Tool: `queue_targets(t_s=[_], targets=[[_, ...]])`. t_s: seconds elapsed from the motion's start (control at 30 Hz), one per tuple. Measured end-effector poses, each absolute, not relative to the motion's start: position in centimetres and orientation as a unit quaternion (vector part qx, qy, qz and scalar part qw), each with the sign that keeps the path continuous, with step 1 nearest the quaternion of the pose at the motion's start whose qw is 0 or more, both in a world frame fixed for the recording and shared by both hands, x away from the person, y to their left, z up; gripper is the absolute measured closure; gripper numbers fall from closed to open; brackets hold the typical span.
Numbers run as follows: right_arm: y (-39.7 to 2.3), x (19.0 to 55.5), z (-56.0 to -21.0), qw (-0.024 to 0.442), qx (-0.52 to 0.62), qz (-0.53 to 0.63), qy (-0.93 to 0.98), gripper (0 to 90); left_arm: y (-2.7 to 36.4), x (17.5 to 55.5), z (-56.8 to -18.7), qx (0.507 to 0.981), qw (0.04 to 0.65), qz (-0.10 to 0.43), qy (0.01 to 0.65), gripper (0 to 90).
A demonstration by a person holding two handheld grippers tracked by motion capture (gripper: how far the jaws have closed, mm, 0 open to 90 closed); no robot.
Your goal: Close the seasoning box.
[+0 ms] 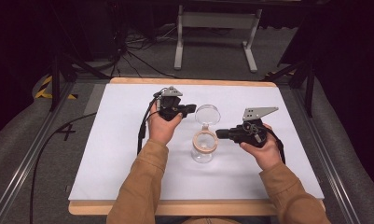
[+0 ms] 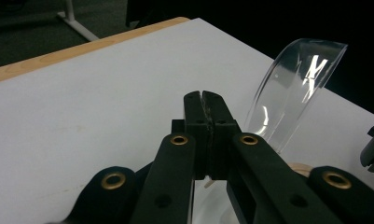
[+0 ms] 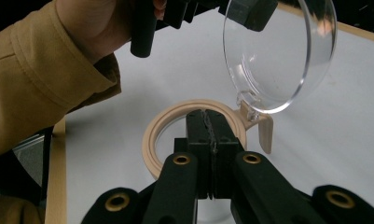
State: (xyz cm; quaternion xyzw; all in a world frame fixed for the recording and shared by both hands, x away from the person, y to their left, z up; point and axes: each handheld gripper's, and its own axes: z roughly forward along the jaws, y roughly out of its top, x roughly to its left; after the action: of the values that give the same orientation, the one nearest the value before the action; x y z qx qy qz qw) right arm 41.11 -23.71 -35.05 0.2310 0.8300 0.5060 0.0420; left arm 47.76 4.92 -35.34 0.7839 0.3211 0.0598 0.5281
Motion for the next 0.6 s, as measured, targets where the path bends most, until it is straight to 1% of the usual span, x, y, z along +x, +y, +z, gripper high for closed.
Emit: queue_targets(t_s=[0.43, 0.6], targets=[[-23.09, 41.35, -34.91, 0.035, 0.229, 0.521, 0.822, 89.8, 4.84, 47.11, -35.15, 0.789, 0.539, 0.051, 0.291, 89.7], [-23.04, 41.40, -34.97, 0.033, 0.229, 0.521, 0.822, 89.7, 4.85, 46.79, -34.94, 0.797, 0.534, 0.045, 0.279, 89.6]])
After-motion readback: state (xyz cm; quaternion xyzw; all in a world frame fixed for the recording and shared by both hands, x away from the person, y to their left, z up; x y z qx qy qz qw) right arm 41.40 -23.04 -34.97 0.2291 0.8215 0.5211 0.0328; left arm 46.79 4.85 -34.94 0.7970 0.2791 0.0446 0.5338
